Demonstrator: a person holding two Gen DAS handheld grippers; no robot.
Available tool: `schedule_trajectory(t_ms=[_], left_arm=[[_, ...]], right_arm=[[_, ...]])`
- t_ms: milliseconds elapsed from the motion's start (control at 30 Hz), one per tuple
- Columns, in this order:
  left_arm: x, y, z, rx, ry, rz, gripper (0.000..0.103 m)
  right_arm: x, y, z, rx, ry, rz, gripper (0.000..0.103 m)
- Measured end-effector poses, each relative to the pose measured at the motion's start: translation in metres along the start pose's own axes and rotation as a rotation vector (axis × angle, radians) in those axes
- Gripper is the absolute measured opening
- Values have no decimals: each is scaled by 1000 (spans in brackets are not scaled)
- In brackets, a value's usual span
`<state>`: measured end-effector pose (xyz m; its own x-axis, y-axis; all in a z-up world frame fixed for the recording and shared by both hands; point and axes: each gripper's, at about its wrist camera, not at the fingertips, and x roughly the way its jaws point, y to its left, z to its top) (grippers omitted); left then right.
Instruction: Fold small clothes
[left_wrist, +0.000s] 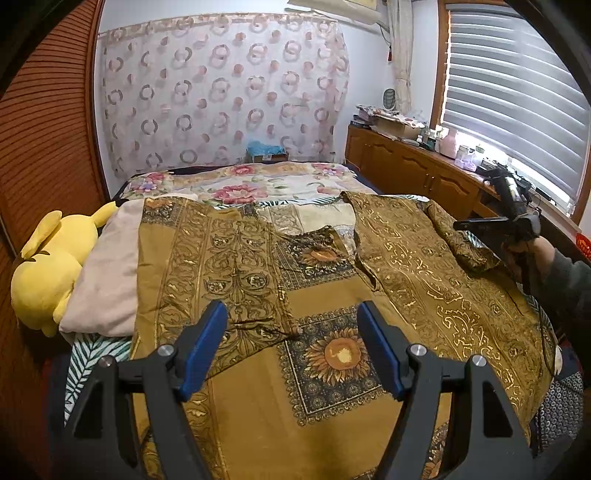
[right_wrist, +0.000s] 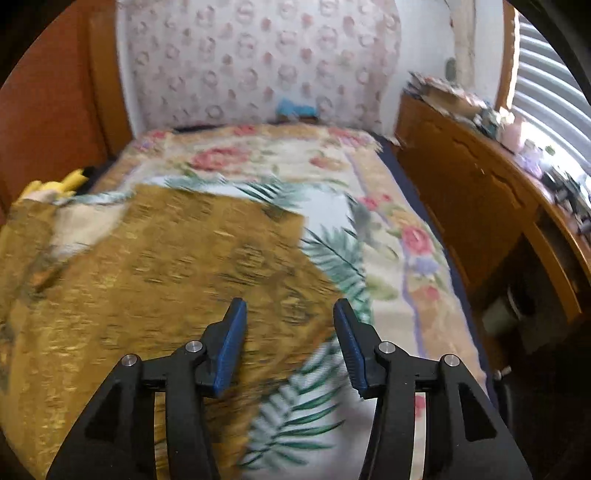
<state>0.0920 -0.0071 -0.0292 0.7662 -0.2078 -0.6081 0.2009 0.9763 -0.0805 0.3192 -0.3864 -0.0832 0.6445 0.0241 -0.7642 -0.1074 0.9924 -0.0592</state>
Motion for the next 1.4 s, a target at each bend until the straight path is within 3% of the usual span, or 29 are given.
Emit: schedule_trajectory(t_ms=[133,167,233,367,700,767,800,833,933,1167,1400], left_arm=[[-1,-2,-3,3,3,-4,72],[-1,-2,-3,2,4,-6,72],[0,-2,-4,0,6,-9,72],[-1,-1,-5,-3,5,-9,72],[-5,6,-2,-13,-4,0,72],[-3,10,-1,-14,-1,6,72],[-2,12,0,-14,1,9,72],[-1,14,1,-13,2,12,72],[4,23,6,-12,-1,22,72],[35,60,24,-18,34,78,72],[71,103,45,-59,89,99,72]], right_arm=[[10,-13,-2,26,7,64,46],[10,-11,-3,12,2,75,40],[9,-6,-4,-18,2,126,8],[-3,9,1,-70,-34,127,2],[-42,82,31,-163,-126,241,2],[-45,93,35,-175,-128,245,19],[-46,96,36,-177,-130,240,36],[-46,97,35,-178,-132,228,42],[-38,91,34,-187,-118,176,43],[13,49,27,-189,2,63,43],[40,28,26,-144,23,89,44]])
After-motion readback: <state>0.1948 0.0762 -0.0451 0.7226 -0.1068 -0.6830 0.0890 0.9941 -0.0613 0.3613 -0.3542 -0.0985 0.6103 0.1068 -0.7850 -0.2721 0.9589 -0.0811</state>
